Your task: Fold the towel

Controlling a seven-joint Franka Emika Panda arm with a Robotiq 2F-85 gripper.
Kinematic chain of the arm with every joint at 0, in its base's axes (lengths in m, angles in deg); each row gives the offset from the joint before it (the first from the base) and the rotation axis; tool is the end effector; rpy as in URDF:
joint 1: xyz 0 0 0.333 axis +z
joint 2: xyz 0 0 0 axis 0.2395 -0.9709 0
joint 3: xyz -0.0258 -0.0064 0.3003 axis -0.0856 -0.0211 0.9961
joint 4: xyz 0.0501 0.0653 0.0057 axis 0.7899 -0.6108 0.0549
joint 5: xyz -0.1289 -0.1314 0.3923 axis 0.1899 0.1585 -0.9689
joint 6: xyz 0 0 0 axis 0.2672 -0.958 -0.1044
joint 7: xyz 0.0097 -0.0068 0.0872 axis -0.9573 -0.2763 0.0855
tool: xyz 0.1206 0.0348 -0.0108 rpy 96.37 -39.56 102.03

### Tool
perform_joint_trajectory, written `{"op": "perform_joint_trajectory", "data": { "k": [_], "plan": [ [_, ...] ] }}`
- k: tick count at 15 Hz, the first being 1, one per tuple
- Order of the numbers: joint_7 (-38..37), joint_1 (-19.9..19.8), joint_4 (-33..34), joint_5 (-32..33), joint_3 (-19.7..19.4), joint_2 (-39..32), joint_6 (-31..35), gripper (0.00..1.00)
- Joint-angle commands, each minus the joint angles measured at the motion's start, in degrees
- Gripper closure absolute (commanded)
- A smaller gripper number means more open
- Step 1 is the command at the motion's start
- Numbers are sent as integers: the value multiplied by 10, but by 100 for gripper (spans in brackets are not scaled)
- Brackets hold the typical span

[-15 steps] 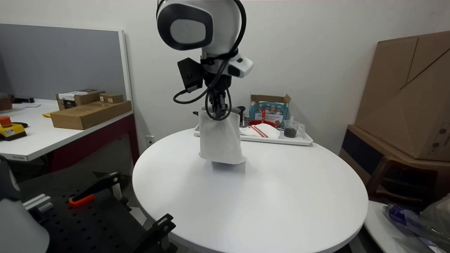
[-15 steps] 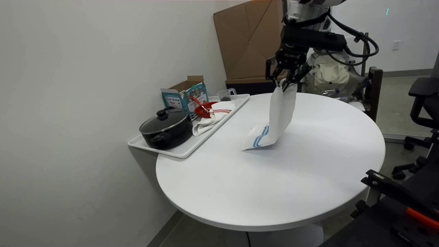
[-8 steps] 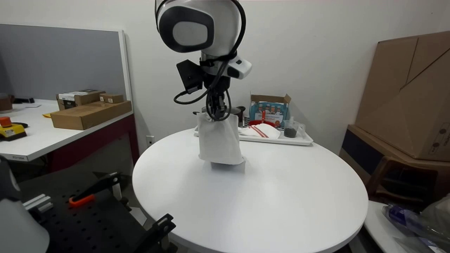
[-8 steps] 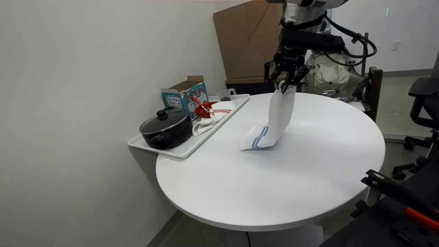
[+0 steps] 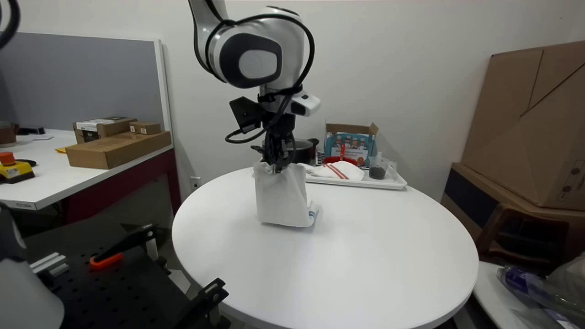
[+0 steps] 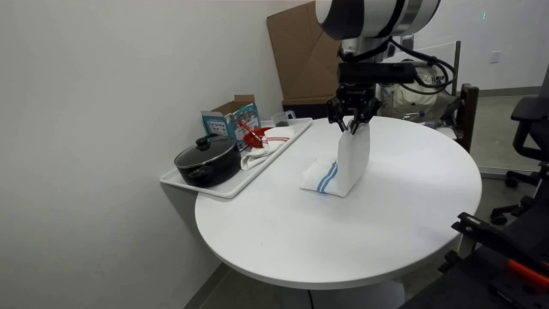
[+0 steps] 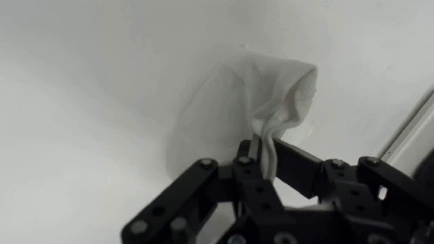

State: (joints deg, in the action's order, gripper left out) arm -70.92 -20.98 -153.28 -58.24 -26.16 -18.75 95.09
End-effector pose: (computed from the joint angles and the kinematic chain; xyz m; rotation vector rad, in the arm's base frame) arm 0.4995 0.0326 0.1393 -2.8494 0.7520 -0.2097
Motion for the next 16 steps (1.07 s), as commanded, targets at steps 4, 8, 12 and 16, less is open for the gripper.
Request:
{"op": "perform_joint_trajectory", "data": {
  "k": [4, 8, 12, 16],
  "plan": [
    [-138, 135, 112, 90, -147, -97, -31, 97],
    [-172, 174, 161, 103, -185, -137, -50, 97],
    [-185, 200, 197, 109, -200, -166, -65, 97],
    [-187, 223, 233, 128, -212, -197, -77, 97]
  ]
}}
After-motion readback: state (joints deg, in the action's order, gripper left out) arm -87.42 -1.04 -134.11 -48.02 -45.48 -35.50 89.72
